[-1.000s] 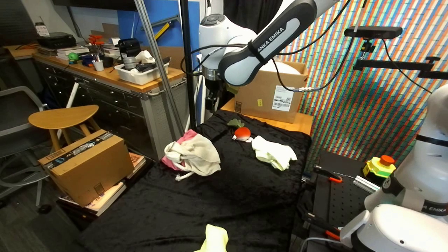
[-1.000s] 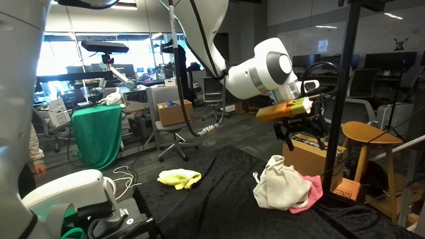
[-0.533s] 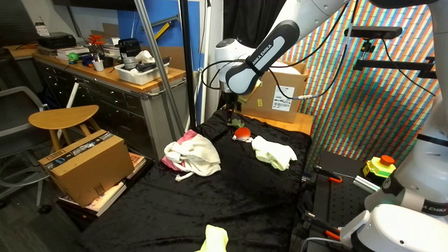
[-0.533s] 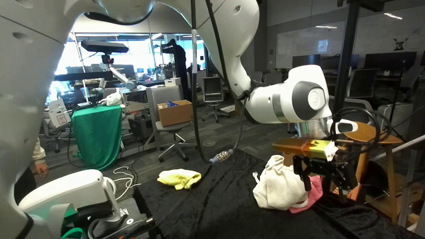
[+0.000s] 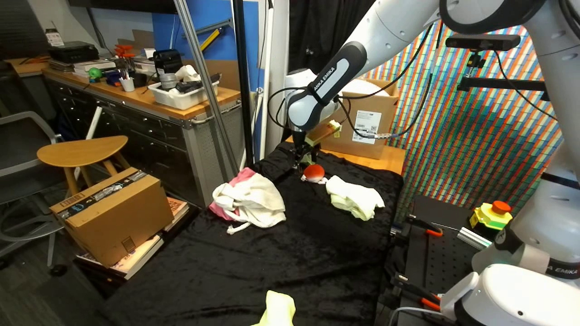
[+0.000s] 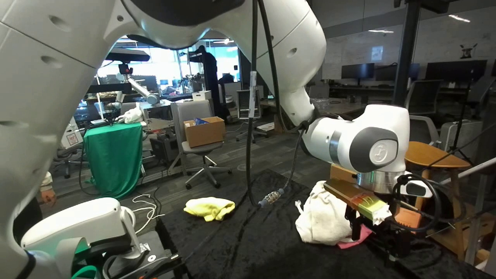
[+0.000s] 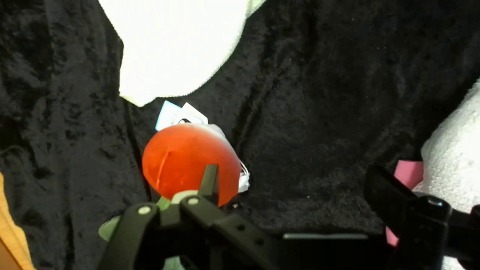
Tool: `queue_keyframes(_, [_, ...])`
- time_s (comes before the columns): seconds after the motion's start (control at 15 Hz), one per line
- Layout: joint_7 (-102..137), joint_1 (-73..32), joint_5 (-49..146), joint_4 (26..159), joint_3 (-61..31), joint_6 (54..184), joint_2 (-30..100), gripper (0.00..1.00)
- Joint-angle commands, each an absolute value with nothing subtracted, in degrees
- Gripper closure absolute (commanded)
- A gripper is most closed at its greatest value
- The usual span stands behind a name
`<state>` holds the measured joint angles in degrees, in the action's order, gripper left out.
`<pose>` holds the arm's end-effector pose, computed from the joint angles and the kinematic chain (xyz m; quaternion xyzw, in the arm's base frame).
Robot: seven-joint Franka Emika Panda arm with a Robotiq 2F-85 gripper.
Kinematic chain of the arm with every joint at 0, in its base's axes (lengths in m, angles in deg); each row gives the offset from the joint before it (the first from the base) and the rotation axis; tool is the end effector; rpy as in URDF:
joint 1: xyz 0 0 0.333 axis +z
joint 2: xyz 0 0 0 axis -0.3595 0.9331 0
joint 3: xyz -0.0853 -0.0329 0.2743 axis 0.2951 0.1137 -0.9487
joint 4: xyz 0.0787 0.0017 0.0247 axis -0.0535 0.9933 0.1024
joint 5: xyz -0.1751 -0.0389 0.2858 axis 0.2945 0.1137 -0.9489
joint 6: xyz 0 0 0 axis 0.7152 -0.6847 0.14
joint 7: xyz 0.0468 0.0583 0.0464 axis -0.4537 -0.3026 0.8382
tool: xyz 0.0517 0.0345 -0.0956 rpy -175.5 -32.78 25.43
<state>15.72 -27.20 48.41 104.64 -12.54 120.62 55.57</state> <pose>0.5711 -0.1239 0.1876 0.9889 -0.1310 -0.0505 0.0493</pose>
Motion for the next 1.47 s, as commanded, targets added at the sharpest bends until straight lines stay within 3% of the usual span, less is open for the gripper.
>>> queue_keyframes(0.0, [14.7,-28.2,46.2,100.0,-11.9,119.2,59.6,0.0])
queue_keyframes(1.0, [11.0,-29.0,46.8,95.1,-9.0,117.5,66.4,0.0])
queue_keyframes(1.13, [10.8,-29.0,46.8,94.9,-8.8,117.6,66.7,0.26])
queue_keyframes(1.4, [10.3,-28.9,47.0,94.7,-8.3,117.6,67.1,0.56])
